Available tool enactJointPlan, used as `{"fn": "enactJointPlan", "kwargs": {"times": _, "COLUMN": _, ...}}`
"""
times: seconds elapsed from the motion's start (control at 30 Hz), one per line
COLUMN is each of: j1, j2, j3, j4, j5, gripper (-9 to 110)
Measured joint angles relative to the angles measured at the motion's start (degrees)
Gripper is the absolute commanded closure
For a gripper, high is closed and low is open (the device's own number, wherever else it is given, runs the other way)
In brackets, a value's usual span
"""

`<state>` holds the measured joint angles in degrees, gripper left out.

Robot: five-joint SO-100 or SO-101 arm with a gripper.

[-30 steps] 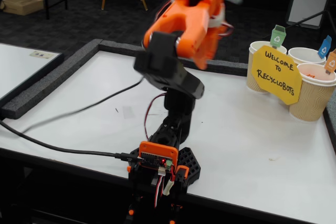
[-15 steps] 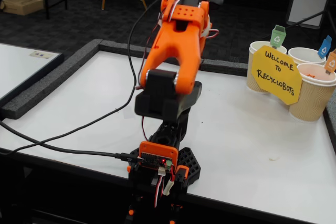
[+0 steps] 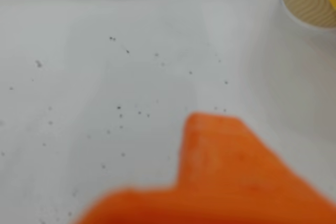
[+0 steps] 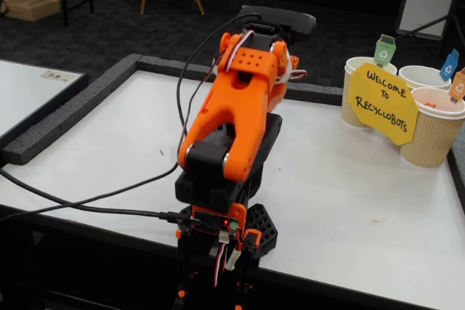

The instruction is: Sort rubbish by color.

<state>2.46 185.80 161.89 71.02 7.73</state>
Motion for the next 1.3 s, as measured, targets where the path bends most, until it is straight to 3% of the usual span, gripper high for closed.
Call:
{"fn": "enactJointPlan", "kwargs": {"times": 0.77, "j1": -0.70, "j2": 0.79, "j3": 12.66, "j4": 0.09, "j5": 0.00, "gripper": 93}}
{"fn": "enactJointPlan", "kwargs": {"times": 1.03, "j1": -1.49, "j2": 0.79, "j3": 12.66, "j4": 0.09, "j5": -10.02, "gripper": 92}}
{"fn": "enactJointPlan", "kwargs": {"times": 1.3, "j1": -1.49, "j2": 0.79, "j3": 12.66, "j4": 0.09, "j5": -11.07, "gripper": 92}}
